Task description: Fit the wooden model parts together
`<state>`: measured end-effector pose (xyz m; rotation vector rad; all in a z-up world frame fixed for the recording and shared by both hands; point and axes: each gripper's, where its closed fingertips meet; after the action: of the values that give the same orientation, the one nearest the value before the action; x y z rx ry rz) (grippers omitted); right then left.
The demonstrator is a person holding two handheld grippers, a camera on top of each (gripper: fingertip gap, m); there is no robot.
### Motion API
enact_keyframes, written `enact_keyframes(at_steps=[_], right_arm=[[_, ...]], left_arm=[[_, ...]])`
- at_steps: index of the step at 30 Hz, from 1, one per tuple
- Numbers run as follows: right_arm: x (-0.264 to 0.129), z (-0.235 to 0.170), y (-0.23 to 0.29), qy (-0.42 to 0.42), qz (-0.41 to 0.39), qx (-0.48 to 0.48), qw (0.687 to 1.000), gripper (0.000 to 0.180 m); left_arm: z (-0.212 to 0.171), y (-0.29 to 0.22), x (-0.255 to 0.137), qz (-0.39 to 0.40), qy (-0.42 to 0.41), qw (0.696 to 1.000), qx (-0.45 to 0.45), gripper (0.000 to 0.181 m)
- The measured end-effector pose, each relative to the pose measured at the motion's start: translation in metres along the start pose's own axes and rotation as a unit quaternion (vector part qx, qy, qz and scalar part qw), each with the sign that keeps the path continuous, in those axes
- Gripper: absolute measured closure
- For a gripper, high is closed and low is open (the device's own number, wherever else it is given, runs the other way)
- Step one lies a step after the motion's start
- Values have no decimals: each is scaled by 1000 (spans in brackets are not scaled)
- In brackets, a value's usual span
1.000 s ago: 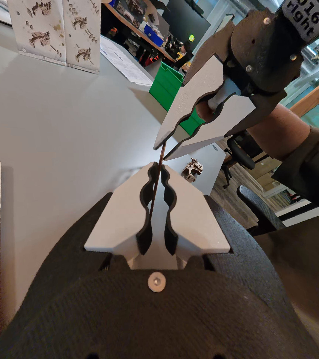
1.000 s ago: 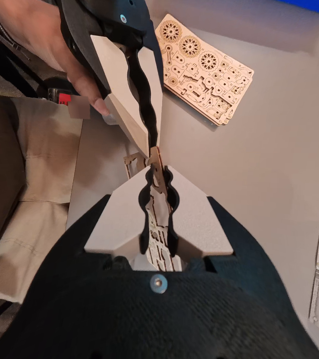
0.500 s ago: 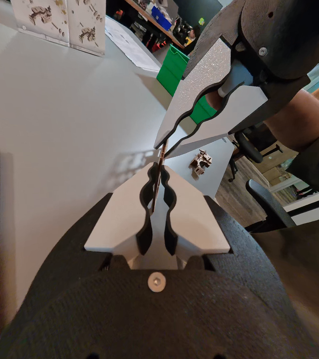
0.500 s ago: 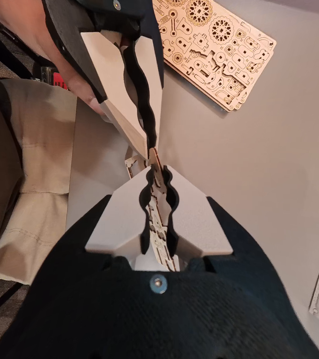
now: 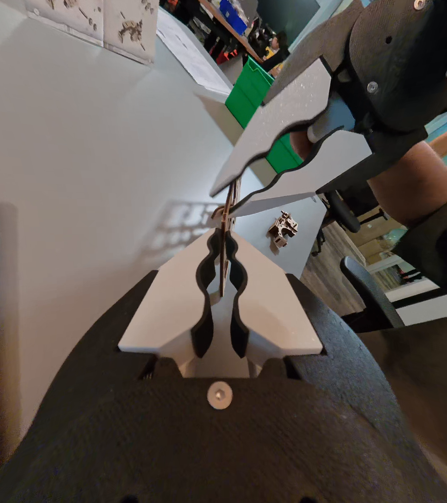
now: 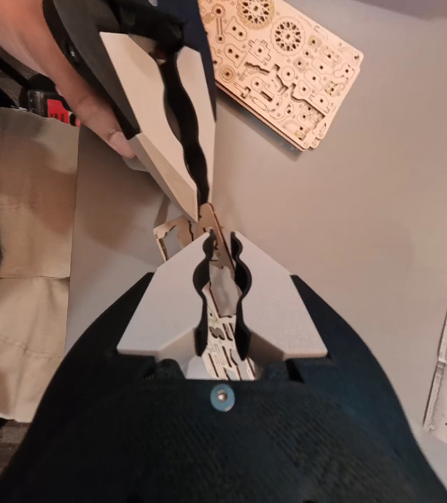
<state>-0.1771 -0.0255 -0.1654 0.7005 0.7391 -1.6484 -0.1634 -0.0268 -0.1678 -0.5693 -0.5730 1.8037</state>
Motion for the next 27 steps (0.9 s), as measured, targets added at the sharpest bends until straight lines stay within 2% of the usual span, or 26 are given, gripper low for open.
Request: enact_keyframes(at_steps=[5,10,14,19,24,27], right_arm=[[-20,-9,-6,-16,-24,34,999,155],[-51,-25,-12,-76,-72,87,991,155],[-60,-34,-12,-115,-91,112,983,156],[-63,-7,-5,-158,-87,86,980,152],[-53,17,15,-187,-123,42,974,160],[-43,12,12,-166,-192,12,967,157]], left_arm=[[1,7,-10,1,-5,999,-35,180],[8,10,-18,-10,-28,997,-76,181],[6,0,-13,-32,-22,997,-62,181],[3,-15,-7,-40,-11,999,9,181],[7,-10,-7,-24,-44,998,-45,181],[10,-8,-9,-26,-58,996,-69,181]])
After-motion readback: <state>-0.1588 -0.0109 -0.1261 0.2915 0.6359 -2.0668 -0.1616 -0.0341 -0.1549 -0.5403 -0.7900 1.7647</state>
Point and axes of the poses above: each gripper's, where its closed fingertips meet, x out along the fingers, z out of its top, y = z × x across the jaws, and after that the axes turned 11 degrees about -y, right-handed
